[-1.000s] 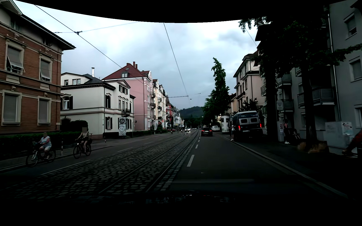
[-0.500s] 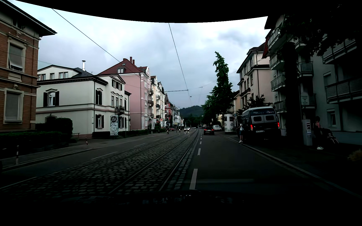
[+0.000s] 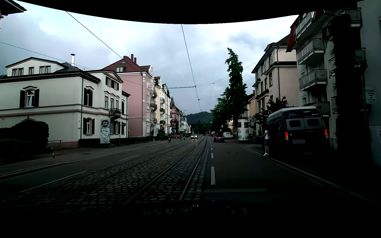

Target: Follow the waypoints while adhering to traffic rules and regulations

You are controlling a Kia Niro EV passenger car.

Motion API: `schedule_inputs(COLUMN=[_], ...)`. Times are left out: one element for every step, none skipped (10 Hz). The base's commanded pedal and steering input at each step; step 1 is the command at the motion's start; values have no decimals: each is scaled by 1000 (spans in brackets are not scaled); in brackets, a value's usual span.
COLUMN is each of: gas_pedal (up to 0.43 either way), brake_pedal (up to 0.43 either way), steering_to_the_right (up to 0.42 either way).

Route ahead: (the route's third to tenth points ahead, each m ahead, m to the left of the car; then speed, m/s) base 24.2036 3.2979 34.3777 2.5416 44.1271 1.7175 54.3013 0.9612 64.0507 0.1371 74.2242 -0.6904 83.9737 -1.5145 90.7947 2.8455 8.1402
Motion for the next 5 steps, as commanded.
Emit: schedule_inputs(gas_pedal=[220,189,189,177,169], brake_pedal=[0,0,0,0,0], steering_to_the_right=[16,16,16,16,16])
